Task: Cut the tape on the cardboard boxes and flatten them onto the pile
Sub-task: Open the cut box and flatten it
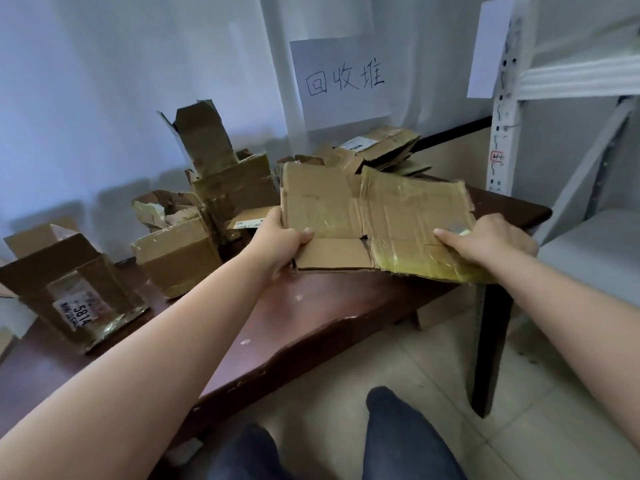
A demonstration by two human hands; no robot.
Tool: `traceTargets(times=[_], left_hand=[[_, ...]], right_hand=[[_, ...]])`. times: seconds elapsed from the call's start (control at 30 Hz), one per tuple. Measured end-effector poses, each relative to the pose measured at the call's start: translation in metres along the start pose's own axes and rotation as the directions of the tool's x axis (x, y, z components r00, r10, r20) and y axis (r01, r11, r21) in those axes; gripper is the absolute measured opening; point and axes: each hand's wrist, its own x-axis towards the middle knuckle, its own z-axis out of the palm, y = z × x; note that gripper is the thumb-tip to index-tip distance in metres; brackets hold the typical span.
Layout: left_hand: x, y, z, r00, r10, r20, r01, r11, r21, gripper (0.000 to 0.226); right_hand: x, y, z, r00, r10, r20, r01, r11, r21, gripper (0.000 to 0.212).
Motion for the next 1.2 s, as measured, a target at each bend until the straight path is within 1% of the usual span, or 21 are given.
traceTargets(times=[0.03,0.07,0.13,0.2,0.33,0.43,0.5,0.57,0.7,0.77,0.8,0.87,0.93,0.97,1.0,1.03,1.07,1.1,1.13,1.17,1.2], left_hand=[[0.007,0.004,0.002,0.999,0.041,-0.019,-0.040,0.999,0.018,0.033],[0.015,0.008,0.005,0.997,0.072,-0.034,-0.072,0.997,0.001,0.032],[0.033,0.015,0.010,0.994,0.091,-0.057,-0.097,0.990,-0.102,0.032],[0.056,0.023,0.014,0.991,0.098,-0.089,-0.113,0.977,-0.182,0.031],[0.121,0.045,0.025,0.984,0.102,-0.143,-0.144,0.934,-0.328,0.029],[0.179,0.058,0.041,0.980,0.071,-0.185,-0.139,0.911,-0.387,0.037],[0.218,0.062,0.052,0.976,0.051,-0.211,-0.132,0.909,-0.394,0.042],[0.254,0.061,0.063,0.972,0.035,-0.231,-0.122,0.918,-0.376,0.045],[0.308,0.050,0.082,0.977,-0.011,-0.215,-0.067,0.934,-0.350,0.038],[0.325,0.041,0.090,0.978,-0.044,-0.204,-0.017,0.957,-0.289,0.034],[0.331,0.035,0.093,0.978,-0.052,-0.202,0.005,0.975,-0.224,0.035],[0.337,0.025,0.098,0.981,-0.042,-0.188,0.026,0.996,-0.086,0.044],[0.336,0.021,0.098,0.986,0.026,-0.165,-0.018,0.998,0.054,0.050],[0.336,0.021,0.097,0.983,0.090,-0.159,-0.062,0.983,0.175,0.054],[0.337,0.022,0.096,0.977,0.157,-0.147,-0.102,0.940,0.326,0.058],[0.335,0.024,0.096,0.968,0.213,-0.135,-0.123,0.866,0.485,0.064],[0.329,0.028,0.098,0.955,0.268,-0.124,-0.132,0.762,0.634,0.070],[0.323,0.033,0.100,0.934,0.344,-0.099,-0.152,0.631,0.761,0.072],[0.319,0.036,0.102,0.906,0.422,-0.044,-0.182,0.482,0.857,0.069],[0.318,0.037,0.105,0.875,0.483,0.036,-0.225,0.340,0.913,0.064],[0.320,0.036,0.109,0.858,0.498,0.127,-0.270,0.227,0.936,0.058]], right_hand=[[0.005,-0.003,-0.002,1.000,0.006,-0.023,-0.005,1.000,0.031,0.097],[0.011,-0.006,-0.005,0.998,0.006,-0.057,-0.002,0.998,0.064,0.093],[0.025,-0.019,-0.011,0.987,-0.014,-0.162,0.034,0.992,0.122,0.086],[0.041,-0.038,-0.021,0.962,-0.057,-0.266,0.100,0.983,0.154,0.079],[0.081,-0.086,-0.038,0.884,-0.209,-0.419,0.292,0.946,0.143,0.054],[0.119,-0.125,-0.037,0.811,-0.373,-0.452,0.440,0.897,0.049,0.045],[0.145,-0.148,-0.030,0.782,-0.449,-0.433,0.500,0.866,0.003,0.044],[0.170,-0.168,-0.021,0.770,-0.489,-0.410,0.513,0.857,-0.057,0.040],[0.219,-0.198,-0.003,0.760,-0.503,-0.412,0.487,0.860,-0.151,0.031],[0.241,-0.211,0.008,0.741,-0.545,-0.393,0.530,0.833,-0.155,0.020],[0.252,-0.216,0.015,0.732,-0.581,-0.355,0.570,0.808,-0.149,0.021],[0.268,-0.224,0.031,0.734,-0.647,-0.207,0.639,0.761,-0.112,0.036],[0.282,-0.226,0.050,0.761,-0.647,-0.044,0.641,0.761,-0.099,0.051],[0.288,-0.224,0.059,0.779,-0.626,0.029,0.626,0.774,-0.100,0.061],[0.292,-0.221,0.068,0.792,-0.603,0.099,0.610,0.786,-0.102,0.071],[0.295,-0.217,0.076,0.798,-0.582,0.159,0.600,0.793,-0.108,0.080],[0.296,-0.213,0.083,0.802,-0.566,0.192,0.590,0.801,-0.105,0.087],[0.297,-0.210,0.090,0.805,-0.561,0.193,0.585,0.805,-0.099,0.090],[0.297,-0.208,0.095,0.806,-0.566,0.176,0.587,0.802,-0.108,0.087],[0.297,-0.208,0.097,0.805,-0.574,0.152,0.592,0.795,-0.131,0.083],[0.299,-0.208,0.099,0.807,-0.575,0.136,0.591,0.793,-0.151,0.080]])
